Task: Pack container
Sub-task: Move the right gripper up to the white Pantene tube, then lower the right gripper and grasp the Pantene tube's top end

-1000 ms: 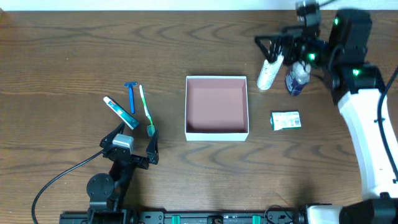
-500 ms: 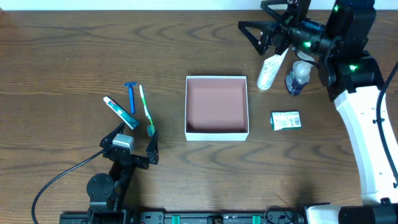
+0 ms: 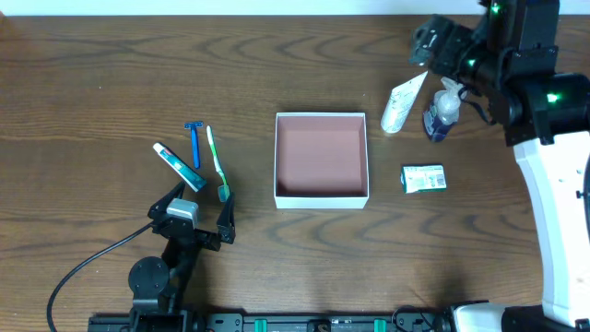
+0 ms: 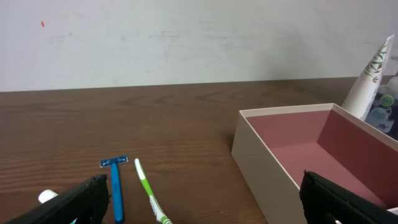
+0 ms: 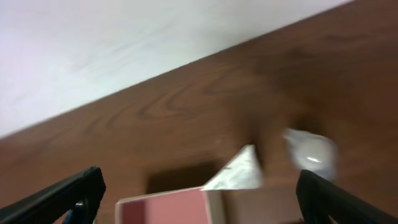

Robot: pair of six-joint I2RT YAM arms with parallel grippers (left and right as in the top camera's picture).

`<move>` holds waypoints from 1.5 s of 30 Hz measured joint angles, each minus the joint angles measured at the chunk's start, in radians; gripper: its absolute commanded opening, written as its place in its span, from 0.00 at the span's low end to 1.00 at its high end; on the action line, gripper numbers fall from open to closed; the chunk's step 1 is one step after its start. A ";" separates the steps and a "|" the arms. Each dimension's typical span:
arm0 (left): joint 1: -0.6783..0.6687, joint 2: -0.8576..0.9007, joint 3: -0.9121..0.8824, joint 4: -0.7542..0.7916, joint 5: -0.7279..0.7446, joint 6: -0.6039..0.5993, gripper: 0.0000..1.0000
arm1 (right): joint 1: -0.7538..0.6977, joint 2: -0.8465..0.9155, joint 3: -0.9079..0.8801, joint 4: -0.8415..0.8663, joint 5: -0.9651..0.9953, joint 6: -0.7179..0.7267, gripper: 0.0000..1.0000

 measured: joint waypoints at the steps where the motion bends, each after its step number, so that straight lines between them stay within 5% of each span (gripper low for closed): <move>1: 0.000 0.000 0.000 0.000 0.000 0.000 0.98 | 0.000 0.004 0.009 -0.023 0.026 0.017 0.99; 14: 0.000 0.000 0.000 0.000 0.000 0.000 0.98 | 0.001 0.265 0.089 -0.180 0.016 0.089 0.99; 26: 0.000 0.000 0.000 0.000 0.000 0.000 0.98 | 0.003 0.304 0.120 -0.094 -0.117 0.089 0.99; 36: 0.000 0.000 0.000 0.000 0.000 0.000 0.98 | 0.064 0.333 0.121 -0.085 -0.148 0.210 0.80; 45: 0.000 0.000 0.000 0.000 0.000 0.000 0.98 | 0.090 0.334 0.121 -0.157 -0.121 0.325 0.83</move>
